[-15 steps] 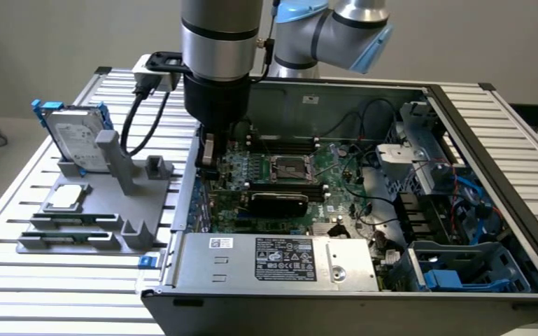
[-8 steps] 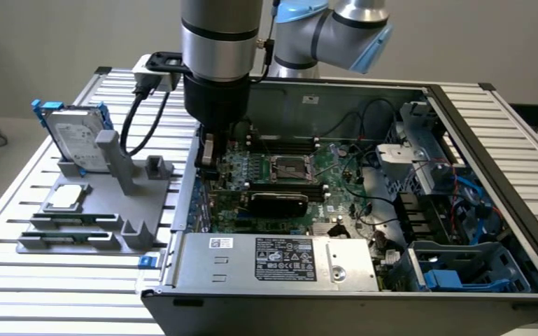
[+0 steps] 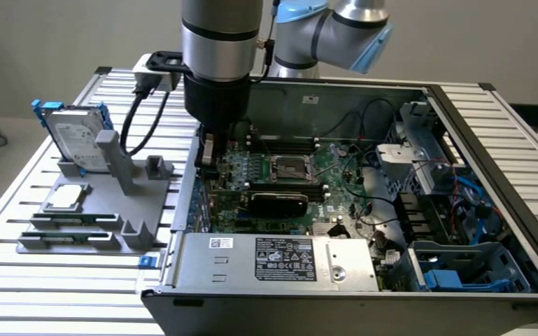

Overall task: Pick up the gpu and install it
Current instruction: 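Press down on the gpu until it lock into place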

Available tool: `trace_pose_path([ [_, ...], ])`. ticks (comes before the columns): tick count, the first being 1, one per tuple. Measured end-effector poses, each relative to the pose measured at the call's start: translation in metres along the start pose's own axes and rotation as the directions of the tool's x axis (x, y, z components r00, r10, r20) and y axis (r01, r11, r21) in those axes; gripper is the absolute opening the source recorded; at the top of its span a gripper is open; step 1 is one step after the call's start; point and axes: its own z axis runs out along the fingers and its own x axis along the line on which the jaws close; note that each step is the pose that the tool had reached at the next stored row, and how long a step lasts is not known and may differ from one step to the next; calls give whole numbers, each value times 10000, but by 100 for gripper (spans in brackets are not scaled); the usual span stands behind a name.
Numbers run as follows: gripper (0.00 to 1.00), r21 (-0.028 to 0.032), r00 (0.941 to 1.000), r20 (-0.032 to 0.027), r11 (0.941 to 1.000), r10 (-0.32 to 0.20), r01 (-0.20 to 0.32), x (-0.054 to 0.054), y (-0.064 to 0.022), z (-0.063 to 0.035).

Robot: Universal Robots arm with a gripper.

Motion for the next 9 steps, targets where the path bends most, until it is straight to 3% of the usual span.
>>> trace_pose_path([
  [4,11,-85,10000,-12,10000,-5,5,-2,-66,-68],
  [9,11,-92,10000,-15,10000,-5,5,-10,-237,-92],
])
